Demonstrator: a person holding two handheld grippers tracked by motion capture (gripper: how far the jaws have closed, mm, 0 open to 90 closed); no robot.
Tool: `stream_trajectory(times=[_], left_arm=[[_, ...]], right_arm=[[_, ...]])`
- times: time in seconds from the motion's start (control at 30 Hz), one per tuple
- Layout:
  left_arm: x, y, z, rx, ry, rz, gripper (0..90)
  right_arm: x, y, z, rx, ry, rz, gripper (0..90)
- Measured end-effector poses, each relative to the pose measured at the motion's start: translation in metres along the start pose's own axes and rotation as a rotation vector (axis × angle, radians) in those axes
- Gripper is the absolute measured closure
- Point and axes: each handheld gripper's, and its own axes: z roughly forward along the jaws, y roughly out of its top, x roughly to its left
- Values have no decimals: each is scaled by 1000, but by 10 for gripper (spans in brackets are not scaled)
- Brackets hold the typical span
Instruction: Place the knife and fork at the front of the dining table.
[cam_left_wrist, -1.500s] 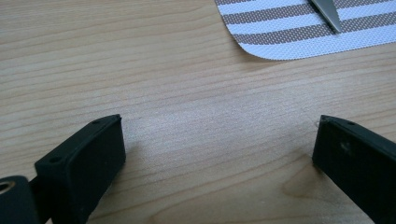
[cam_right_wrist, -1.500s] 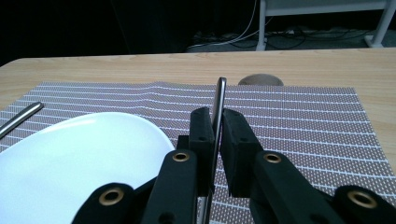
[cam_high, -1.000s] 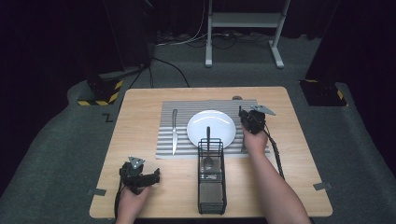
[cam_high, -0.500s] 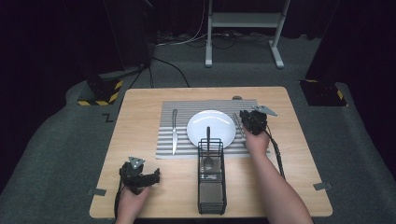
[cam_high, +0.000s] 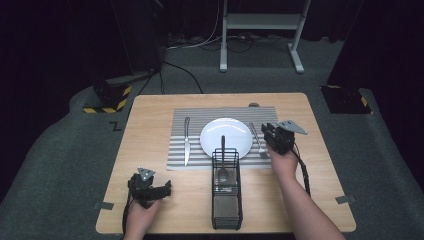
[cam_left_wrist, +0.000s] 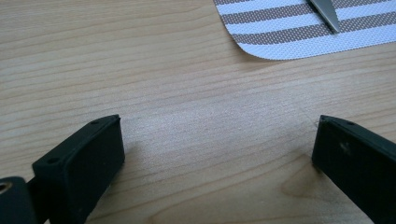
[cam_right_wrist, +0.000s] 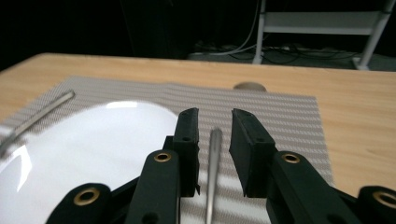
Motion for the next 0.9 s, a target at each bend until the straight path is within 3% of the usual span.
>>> stream_trajectory(times=[0.27, 0.43, 0.67, 0.9], left_arm=[[0, 0, 0, 0, 1, 0, 26], [0, 0, 0, 0, 0, 0, 26], [0, 0, 0, 0, -1, 0, 26], [0, 0, 0, 0, -1, 0, 26]], right_arm=[[-1, -27, -30, 111, -77, -6, 808], [-4, -39, -35, 176, -98, 4, 825], [2, -53, -28, 244, -104, -17, 838], [13, -64, -33, 256, -81, -4, 847]])
